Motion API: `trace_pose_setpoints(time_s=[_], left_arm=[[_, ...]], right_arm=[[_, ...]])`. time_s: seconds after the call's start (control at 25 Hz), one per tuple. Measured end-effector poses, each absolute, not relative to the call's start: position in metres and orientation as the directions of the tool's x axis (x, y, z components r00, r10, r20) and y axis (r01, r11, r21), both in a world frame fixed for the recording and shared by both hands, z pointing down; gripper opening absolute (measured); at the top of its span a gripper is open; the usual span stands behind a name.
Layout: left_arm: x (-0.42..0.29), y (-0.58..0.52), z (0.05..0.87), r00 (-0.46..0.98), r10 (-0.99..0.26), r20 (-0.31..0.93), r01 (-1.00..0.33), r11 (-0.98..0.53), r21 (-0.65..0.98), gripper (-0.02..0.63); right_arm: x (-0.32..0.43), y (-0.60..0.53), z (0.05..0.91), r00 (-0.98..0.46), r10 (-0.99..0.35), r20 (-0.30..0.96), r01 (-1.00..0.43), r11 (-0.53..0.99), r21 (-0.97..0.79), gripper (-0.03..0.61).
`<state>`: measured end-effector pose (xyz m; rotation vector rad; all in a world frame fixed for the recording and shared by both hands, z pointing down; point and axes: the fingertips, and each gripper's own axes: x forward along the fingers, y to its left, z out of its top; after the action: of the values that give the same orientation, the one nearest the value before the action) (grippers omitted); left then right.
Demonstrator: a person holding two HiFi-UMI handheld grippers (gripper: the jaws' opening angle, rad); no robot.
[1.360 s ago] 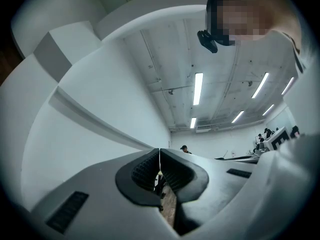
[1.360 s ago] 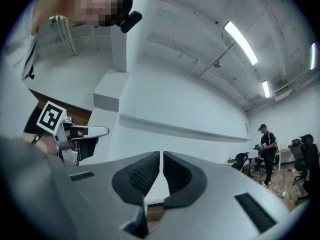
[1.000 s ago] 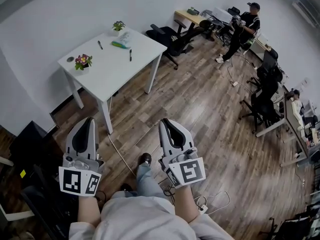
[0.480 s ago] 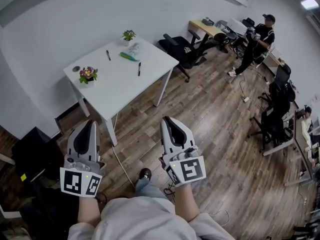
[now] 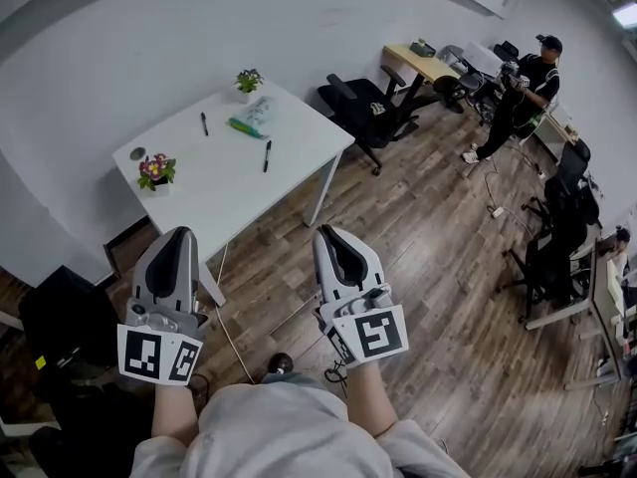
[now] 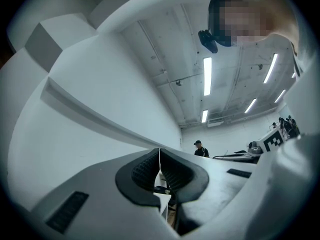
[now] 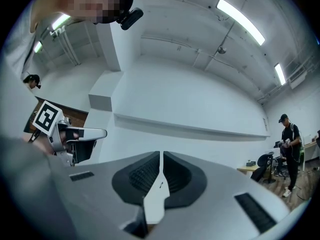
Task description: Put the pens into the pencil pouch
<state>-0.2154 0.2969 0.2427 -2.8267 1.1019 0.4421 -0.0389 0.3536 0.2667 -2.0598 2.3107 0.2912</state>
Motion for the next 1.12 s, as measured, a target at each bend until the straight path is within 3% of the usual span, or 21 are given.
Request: trace_pose_setpoints(time_s=[0.56,1.12], left_arm=[[-0.164,0.242,0.25,0.684,-0.671,-0.285,-0.694,-0.719,0.028,0.026],[-0.12,0.098,0.242,0.725,-0.612,-0.317,-0.641,-0.767,0.016,0.026]], right_arm=[[0.008,0.292,0.287,-0.168,-0.978,-0.119,-0.983,0.157,0.098,0.04],[0.044,0.156,0.279,-0.112,-0.986,-0.126,-0.989,0.098,0.114,0.04]])
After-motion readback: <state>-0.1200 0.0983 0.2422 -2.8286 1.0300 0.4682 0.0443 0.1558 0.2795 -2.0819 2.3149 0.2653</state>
